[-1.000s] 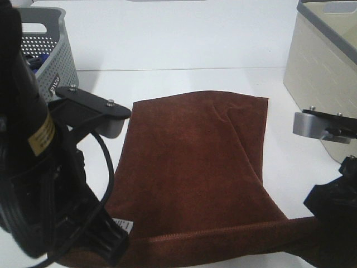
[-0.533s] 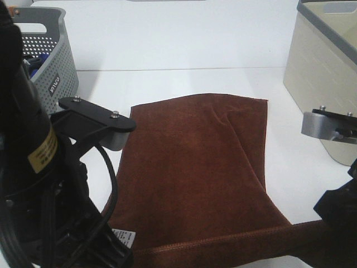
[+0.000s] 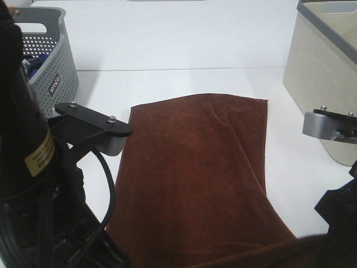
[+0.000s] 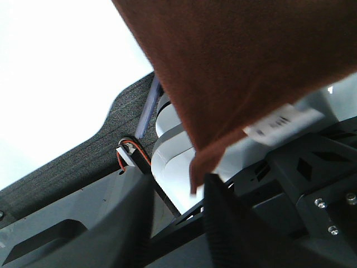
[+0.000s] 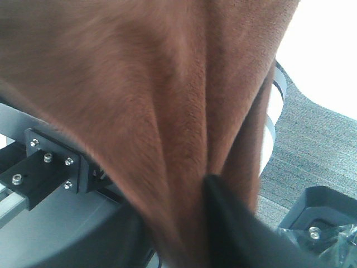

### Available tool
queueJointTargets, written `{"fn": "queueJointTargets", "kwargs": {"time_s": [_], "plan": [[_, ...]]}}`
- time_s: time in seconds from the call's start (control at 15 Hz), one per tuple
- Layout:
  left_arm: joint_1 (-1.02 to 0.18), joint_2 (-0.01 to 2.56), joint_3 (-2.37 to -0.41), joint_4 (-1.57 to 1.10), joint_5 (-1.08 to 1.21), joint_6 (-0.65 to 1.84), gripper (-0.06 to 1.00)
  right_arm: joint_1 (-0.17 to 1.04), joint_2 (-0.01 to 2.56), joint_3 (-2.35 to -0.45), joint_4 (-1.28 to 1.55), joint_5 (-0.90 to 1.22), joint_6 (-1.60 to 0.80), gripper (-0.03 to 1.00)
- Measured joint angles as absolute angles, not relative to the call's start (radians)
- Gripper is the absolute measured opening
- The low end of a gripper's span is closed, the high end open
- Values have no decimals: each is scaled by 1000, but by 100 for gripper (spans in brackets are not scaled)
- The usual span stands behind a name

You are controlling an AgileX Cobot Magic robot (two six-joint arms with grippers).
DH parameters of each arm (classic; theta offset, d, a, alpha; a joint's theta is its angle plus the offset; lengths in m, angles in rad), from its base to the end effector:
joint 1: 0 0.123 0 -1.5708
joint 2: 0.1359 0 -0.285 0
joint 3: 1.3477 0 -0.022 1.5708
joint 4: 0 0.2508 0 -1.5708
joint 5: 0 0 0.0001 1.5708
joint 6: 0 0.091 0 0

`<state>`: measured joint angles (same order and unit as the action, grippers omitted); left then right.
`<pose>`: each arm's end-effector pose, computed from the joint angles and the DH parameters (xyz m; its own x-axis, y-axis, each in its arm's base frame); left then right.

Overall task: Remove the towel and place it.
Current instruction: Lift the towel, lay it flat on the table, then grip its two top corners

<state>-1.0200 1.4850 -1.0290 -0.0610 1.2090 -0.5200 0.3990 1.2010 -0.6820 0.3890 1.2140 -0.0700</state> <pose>0.1293 -0.2204 0.2469 -0.8869 0.4606 0.0349 0.4590 0.8873 -0.0456 0.1410 0.0946 0.2303 -0.9430 -0.3244 0.0743 -0.2799 0.8938 0.3505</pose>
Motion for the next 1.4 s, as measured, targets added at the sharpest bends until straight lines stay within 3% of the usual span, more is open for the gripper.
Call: {"fn": "queueJointTargets", "kwargs": {"time_s": [0.13,0.27,0.8,1.13,1.4], "plan": [[-1020,1485,-1029,-62,1210,-520,72,399,1201,-682,389,1214,-70,62],[-1020,1485,-1029,-61,1210,-522,82,399,1201,-682,389,1214,-71,72],[-1007,1485,-1029,48,1157,-551,76,399,1201,-691,386,1181,-72,74],[-782,1485,-1028,94,899,-513,75,399,1241,-870,282,1054,-97,73],[-543,1494,-1083,101,599,-479,75,399,1450,-1197,175,1030,-96,56]]}}
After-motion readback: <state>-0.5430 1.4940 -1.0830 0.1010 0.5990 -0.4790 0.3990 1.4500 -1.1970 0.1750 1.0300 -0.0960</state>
